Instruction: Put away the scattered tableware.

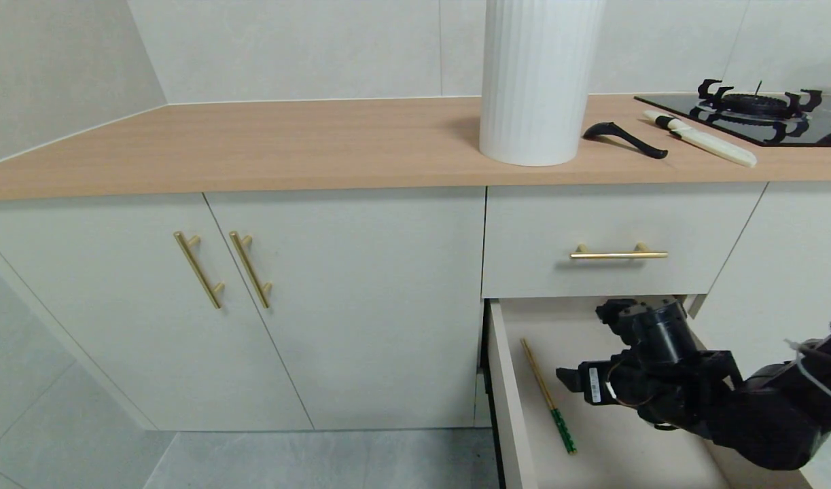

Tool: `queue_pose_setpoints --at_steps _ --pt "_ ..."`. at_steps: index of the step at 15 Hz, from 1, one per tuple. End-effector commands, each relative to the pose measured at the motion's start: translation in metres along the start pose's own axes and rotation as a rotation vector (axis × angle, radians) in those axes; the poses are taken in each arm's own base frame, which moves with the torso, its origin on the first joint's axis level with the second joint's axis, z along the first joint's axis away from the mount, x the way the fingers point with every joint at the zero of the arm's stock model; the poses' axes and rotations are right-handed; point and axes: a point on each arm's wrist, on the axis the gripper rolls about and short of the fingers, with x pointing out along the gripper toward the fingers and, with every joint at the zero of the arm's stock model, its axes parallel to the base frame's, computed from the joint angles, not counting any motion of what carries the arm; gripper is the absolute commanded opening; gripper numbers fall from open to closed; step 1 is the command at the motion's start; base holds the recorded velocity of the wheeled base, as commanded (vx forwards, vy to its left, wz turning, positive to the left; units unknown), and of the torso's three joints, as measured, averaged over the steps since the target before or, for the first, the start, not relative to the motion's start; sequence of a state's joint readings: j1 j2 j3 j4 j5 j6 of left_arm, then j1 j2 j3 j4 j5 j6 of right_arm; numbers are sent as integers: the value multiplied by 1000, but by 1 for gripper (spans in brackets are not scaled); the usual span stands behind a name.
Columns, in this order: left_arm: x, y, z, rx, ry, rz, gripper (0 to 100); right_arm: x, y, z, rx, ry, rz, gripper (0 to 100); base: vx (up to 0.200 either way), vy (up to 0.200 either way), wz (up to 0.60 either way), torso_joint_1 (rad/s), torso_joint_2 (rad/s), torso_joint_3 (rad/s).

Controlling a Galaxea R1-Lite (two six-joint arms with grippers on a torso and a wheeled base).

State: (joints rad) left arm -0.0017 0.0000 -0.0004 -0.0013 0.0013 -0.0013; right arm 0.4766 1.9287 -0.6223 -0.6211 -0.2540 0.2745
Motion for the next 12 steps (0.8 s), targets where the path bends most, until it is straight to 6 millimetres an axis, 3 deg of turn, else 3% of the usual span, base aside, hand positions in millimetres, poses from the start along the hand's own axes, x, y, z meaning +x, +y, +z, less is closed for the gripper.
queue_pose_setpoints --at_steps 1,7,12 --pt "0 0 0 0 0 0 100 -37 -8 23 -1 -127 13 100 0 0 0 0 0 0" --pt "0 0 0 0 0 0 100 -94 -16 46 -74 -316 39 100 0 0 0 0 0 0" --pt "0 0 0 0 0 0 100 -107 -23 54 -71 -373 25 100 0 0 0 0 0 0"
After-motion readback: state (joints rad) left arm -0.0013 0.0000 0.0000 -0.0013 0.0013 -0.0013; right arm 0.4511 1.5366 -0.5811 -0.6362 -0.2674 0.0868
